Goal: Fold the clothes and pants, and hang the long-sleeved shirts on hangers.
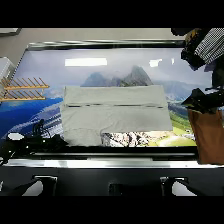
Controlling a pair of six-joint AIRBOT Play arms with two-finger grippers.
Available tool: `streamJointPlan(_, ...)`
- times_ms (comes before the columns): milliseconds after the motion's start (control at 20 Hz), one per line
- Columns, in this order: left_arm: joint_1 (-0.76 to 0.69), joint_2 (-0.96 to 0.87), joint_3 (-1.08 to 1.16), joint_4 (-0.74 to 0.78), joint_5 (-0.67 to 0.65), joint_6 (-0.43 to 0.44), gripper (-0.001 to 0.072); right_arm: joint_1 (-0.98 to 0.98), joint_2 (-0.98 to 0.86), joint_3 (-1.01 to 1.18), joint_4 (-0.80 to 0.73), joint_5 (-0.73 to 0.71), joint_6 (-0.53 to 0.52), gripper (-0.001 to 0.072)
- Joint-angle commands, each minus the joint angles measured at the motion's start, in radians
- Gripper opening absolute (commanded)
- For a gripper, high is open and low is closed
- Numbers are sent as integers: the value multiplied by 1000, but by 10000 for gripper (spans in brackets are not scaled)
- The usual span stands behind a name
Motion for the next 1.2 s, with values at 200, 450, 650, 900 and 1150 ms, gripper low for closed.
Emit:
streamJointPlan(200,0,1,-1,0,-1,3,19,-95,-92,-73,-8,-17,-52,426)
streamJointPlan(450,0,1,2,0,-8,3,18,-94,-214,-196,-43,-105,-113,434)
streamJointPlan(650,0,1,2,0,-7,3,19,-94,-216,-274,-66,-192,-136,433)
streamJointPlan(900,0,1,2,0,-3,3,18,-94,-216,-355,-28,-269,-172,433)
streamJointPlan(1150,0,1,2,0,1,3,19,-94,-218,-424,27,-304,-198,430)
